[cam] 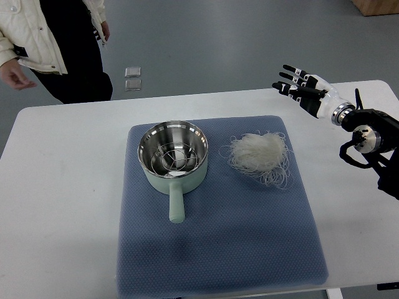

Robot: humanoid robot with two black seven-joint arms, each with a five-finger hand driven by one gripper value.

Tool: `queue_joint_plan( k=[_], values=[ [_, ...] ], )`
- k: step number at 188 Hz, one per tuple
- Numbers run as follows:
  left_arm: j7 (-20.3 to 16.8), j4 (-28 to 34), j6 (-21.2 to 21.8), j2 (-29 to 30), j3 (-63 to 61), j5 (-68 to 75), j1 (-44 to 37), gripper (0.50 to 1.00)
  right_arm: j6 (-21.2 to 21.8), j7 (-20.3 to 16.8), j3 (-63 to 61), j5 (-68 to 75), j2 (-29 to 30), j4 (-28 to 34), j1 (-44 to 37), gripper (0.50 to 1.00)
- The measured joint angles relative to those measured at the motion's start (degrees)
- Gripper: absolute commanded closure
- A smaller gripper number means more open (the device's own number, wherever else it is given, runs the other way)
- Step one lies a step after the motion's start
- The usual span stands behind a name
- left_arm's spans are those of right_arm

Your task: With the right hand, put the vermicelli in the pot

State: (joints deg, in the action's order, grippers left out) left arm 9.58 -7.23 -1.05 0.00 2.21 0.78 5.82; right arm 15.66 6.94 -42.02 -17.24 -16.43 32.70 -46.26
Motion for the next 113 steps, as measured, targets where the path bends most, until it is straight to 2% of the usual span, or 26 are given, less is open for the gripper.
queue_joint_plan(
  k=[113],
  values=[
    [-0.18,0.06,0.09,0.00,0.08,0.01,0.23,0.500,-0.01,0.00,0.10,-0.07,0.33,-0.01,-0.09,0.572]
  ],
)
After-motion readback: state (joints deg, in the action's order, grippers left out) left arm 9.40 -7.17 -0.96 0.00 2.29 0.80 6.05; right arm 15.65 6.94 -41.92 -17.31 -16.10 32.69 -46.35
